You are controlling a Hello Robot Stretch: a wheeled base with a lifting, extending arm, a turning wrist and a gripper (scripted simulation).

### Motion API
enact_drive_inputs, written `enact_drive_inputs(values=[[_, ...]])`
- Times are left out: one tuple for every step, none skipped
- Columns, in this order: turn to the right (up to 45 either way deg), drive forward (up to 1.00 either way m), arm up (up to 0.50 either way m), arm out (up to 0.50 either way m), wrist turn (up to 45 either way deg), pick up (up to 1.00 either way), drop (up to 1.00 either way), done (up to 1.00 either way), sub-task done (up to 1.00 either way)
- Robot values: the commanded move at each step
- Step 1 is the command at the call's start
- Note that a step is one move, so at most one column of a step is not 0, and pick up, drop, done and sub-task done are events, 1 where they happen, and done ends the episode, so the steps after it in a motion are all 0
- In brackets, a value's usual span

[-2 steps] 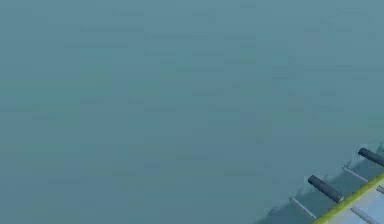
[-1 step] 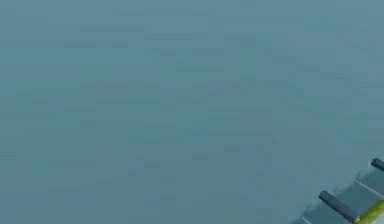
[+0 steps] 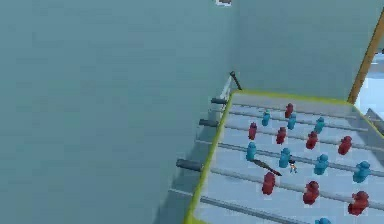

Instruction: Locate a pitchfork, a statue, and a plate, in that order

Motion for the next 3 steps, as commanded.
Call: enact_drive_inputs(values=[[45.0,0.0,0.0,0.0,0.0,0.0,0.0,0.0,0.0],[45.0,0.0,0.0,0.0,0.0,0.0,0.0,0.0,0.0],[6.0,0.0,0.0,0.0,0.0,0.0,0.0,0.0,0.0]])
